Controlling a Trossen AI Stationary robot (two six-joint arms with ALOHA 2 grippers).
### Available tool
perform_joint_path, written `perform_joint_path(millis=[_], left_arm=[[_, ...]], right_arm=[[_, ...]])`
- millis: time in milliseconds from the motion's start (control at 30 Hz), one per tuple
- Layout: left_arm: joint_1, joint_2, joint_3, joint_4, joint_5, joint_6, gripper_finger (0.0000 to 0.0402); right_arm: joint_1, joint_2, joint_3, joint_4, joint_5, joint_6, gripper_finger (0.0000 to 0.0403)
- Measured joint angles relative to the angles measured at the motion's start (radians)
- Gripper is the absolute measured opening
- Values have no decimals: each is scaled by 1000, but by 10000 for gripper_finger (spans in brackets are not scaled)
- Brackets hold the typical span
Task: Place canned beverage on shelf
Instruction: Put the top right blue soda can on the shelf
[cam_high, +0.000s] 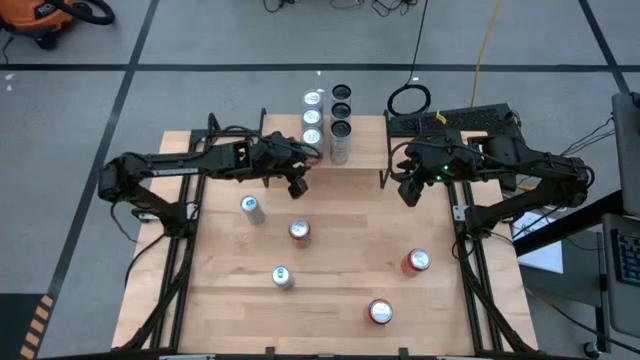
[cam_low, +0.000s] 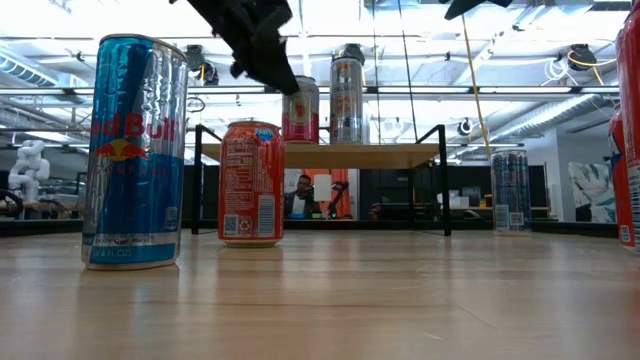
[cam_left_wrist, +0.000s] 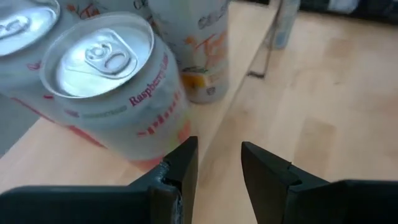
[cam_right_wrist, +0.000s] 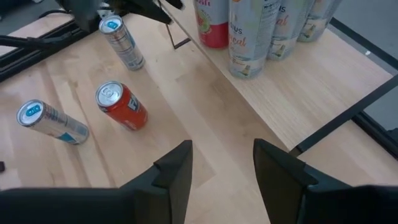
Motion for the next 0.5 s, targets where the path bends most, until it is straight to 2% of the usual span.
perform_joint_path(millis=[133,267,367,500], left_arm=[[-28,-59,0,-72,41,-85,125],[-72,-137,0,-108,77,-187,125],[-121,-188,0,-116,83,-245,125],[-193,-239,0,-118,72,-294,125]], right_arm=[[0,0,0,-2,-15,40,146],[-3,5,18,-39,-112,108,146],[-6,31,43,-129,-180,108,149],[-27,67,50,-271,-186,37,164]])
